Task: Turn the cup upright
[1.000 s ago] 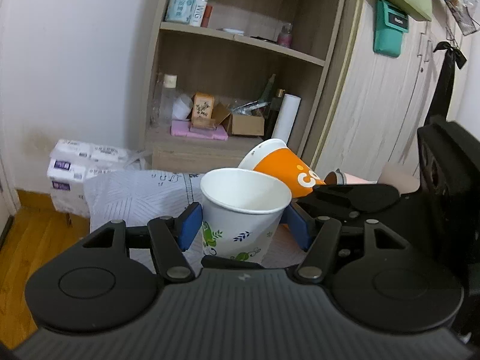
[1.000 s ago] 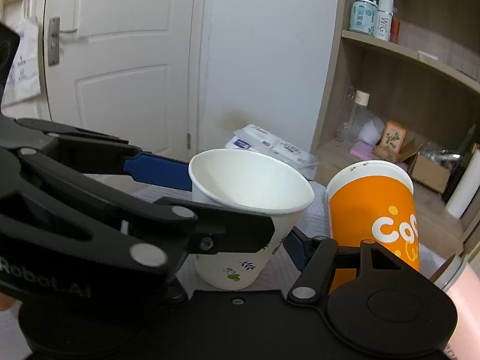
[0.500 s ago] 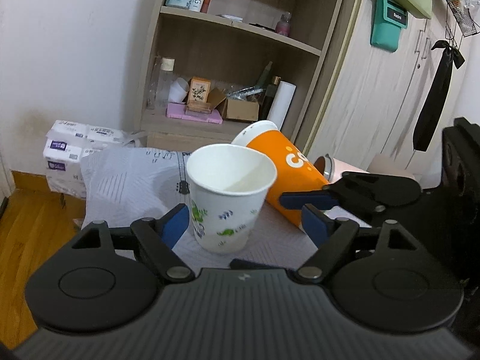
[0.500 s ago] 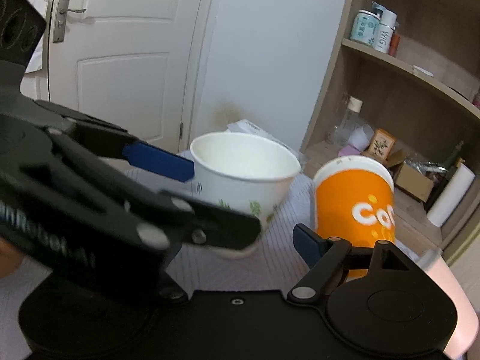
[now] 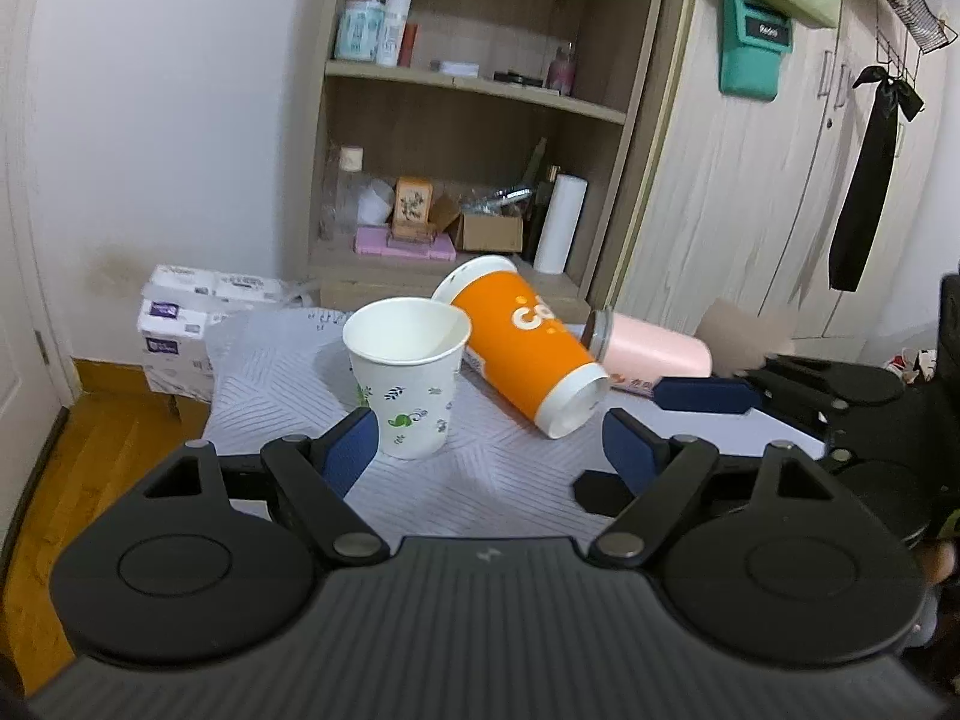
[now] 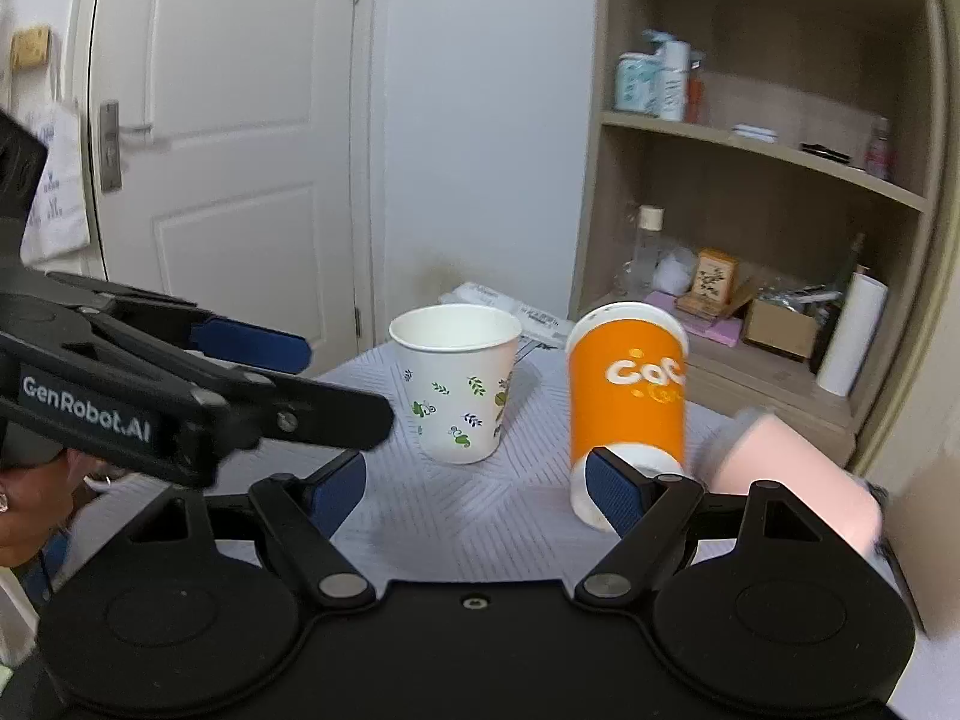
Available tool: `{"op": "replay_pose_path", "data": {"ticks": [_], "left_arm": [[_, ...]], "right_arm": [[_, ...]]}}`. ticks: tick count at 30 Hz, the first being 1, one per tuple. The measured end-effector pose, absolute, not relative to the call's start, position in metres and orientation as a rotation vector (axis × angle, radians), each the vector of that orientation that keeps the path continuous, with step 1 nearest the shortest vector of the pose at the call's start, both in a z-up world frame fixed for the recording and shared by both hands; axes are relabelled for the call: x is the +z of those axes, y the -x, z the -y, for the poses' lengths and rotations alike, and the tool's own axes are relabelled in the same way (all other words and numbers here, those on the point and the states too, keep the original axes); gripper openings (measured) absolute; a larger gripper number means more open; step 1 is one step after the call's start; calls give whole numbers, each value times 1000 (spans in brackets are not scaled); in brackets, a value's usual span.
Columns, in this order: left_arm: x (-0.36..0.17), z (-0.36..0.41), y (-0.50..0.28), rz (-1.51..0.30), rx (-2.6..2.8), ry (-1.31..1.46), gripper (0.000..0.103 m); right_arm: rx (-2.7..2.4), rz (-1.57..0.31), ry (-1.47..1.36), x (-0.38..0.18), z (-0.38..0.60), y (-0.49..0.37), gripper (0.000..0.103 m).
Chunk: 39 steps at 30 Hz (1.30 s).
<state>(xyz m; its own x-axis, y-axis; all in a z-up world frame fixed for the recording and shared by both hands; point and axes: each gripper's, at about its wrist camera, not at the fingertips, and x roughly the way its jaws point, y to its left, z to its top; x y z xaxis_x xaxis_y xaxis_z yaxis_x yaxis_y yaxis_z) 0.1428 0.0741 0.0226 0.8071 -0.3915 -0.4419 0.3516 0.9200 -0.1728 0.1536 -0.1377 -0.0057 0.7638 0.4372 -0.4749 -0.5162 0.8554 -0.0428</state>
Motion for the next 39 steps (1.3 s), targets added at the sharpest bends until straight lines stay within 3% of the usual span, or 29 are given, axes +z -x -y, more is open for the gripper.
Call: {"op": "replay_pose_path", "data": {"ticks": [25,31,39], "left_arm": [[53,-56,-24,-409,-247,60,85],[50,-50,-12,-378,-207,34,99],[42,-46,-14,-403,-151,12,103]], "right_arm": [[142,-282,145,26,195,-6,85],[61,-273,81,25,206,5,103],[12,-267,68,27,205,15,103]]}}
